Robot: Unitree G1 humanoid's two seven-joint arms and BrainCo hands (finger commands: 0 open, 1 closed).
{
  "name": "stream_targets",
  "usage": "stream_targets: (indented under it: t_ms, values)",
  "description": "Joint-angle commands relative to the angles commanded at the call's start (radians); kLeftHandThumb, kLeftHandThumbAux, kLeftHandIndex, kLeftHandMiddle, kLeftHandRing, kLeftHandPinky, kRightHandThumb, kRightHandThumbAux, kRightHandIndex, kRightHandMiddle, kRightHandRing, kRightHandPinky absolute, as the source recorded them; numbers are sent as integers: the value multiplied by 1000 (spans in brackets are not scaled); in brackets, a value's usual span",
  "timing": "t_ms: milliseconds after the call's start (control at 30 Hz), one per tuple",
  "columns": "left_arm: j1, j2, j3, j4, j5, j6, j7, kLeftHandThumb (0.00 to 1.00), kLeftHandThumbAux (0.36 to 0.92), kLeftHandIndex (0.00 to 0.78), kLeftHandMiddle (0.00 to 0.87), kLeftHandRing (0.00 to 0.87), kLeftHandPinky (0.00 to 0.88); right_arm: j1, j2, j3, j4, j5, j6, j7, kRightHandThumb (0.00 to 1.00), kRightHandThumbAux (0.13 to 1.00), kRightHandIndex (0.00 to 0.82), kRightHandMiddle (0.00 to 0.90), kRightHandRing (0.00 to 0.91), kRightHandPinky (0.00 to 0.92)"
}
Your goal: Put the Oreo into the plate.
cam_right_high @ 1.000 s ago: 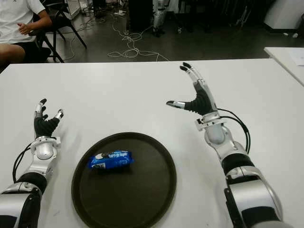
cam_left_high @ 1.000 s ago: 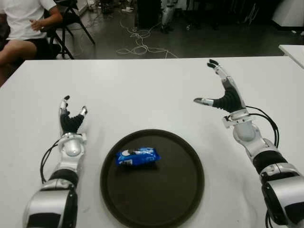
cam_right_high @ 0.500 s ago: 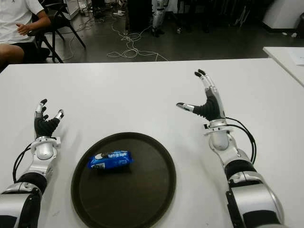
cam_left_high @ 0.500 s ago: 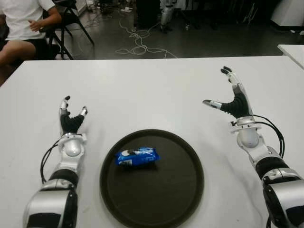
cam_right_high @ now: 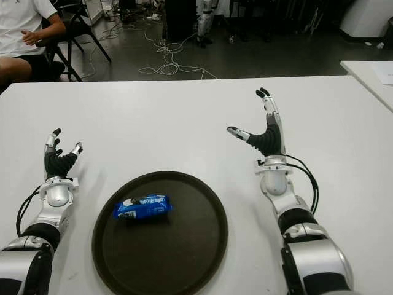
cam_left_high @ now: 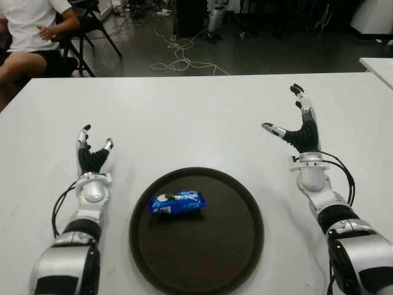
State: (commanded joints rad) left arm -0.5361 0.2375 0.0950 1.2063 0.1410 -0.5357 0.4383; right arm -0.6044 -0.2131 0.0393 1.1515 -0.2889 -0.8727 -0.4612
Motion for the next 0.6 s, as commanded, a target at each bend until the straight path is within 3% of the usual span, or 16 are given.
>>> stream_targets:
  t_ms: [433, 600]
  values:
    - [3, 2, -2, -5, 3, -5, 1, 0, 738, 24, 29, 12, 13, -20, 19, -11, 27, -6, 27, -36, 0, 653, 0, 0, 0, 0]
    - [4, 2, 2, -6, -1, -13, -5, 0, 753, 28, 33, 18, 16, -19, 23, -49, 61, 48, 67, 17, 0, 689, 0, 0, 0, 0]
